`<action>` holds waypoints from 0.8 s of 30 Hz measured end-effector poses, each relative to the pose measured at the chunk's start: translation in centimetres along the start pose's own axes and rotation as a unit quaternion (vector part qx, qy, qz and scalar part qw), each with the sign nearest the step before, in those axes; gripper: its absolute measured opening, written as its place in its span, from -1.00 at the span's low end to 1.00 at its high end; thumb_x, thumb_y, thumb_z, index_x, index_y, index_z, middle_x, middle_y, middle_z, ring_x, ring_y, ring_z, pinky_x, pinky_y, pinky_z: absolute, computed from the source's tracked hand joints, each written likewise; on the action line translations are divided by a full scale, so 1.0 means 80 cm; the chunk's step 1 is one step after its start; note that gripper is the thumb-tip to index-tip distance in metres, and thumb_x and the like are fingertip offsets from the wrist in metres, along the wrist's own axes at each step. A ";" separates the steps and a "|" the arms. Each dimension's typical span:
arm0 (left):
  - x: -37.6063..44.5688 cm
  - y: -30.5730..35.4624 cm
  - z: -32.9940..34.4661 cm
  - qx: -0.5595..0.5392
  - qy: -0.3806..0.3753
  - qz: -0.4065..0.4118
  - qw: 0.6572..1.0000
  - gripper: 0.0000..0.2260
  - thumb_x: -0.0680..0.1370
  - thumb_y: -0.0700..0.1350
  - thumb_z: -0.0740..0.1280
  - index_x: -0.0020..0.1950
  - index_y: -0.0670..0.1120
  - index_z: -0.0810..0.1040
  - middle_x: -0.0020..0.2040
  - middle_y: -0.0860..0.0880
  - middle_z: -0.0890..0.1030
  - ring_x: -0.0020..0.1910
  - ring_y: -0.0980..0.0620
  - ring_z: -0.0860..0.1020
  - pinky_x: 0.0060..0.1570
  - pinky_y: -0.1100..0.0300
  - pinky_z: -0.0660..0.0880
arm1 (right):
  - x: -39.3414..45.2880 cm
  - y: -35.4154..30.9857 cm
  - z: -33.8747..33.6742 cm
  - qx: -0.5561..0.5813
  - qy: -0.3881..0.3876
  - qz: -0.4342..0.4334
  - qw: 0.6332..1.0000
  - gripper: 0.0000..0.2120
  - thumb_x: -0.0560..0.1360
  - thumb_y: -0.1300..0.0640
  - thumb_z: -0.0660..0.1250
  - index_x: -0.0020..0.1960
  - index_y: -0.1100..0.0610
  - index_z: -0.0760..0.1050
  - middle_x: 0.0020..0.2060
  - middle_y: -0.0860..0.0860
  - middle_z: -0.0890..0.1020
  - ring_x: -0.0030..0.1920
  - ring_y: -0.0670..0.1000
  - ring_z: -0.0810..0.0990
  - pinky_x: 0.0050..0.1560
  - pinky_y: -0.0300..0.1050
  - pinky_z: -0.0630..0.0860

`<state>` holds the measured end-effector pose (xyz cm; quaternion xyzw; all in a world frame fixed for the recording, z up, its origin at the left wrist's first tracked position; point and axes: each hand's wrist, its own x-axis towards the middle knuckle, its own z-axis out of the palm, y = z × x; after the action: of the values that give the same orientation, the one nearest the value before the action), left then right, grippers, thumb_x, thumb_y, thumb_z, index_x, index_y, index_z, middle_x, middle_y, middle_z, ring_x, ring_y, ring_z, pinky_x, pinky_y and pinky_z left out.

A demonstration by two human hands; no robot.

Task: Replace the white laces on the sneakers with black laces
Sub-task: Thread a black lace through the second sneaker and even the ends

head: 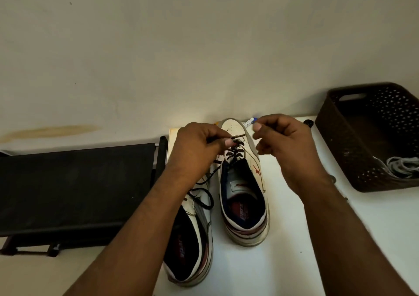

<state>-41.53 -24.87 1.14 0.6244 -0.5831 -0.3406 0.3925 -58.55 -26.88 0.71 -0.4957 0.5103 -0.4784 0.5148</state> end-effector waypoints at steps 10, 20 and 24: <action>-0.003 -0.007 0.032 0.173 -0.065 -0.045 0.982 -0.86 0.47 -0.09 0.42 0.00 0.03 0.71 -0.01 0.05 0.68 -0.03 0.10 0.59 -0.01 0.25 0.49 | -0.008 0.027 0.017 -0.323 -0.022 0.125 0.938 -0.79 0.39 0.24 0.39 -0.06 -0.02 0.56 -0.06 0.02 0.65 -0.09 0.06 0.61 -0.21 -0.18 0.46; -0.002 -0.008 0.025 0.205 -0.090 -0.009 0.975 -0.90 0.45 -0.12 0.47 -0.06 0.00 0.72 -0.25 0.19 0.50 -0.11 0.13 0.53 -0.07 0.25 0.46 | -0.001 0.037 0.004 -0.185 0.002 0.188 0.965 -0.76 0.38 0.36 0.41 -0.12 0.04 0.54 -0.06 0.15 0.65 -0.15 0.12 0.65 -0.28 -0.07 0.53; -0.004 -0.006 0.032 0.227 -0.084 -0.006 0.970 -0.88 0.47 -0.07 0.44 -0.02 0.03 0.71 -0.16 0.16 0.46 -0.09 0.14 0.48 -0.09 0.27 0.40 | 0.001 0.036 0.006 -0.190 -0.008 0.189 0.963 -0.76 0.40 0.37 0.41 -0.11 0.05 0.54 0.03 0.17 0.64 -0.07 0.10 0.64 -0.29 -0.14 0.48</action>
<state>-43.64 -24.81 -0.45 0.6702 -0.6721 -0.2528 0.1877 -58.13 -26.78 -2.15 -0.4825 0.6720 -0.2624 0.4968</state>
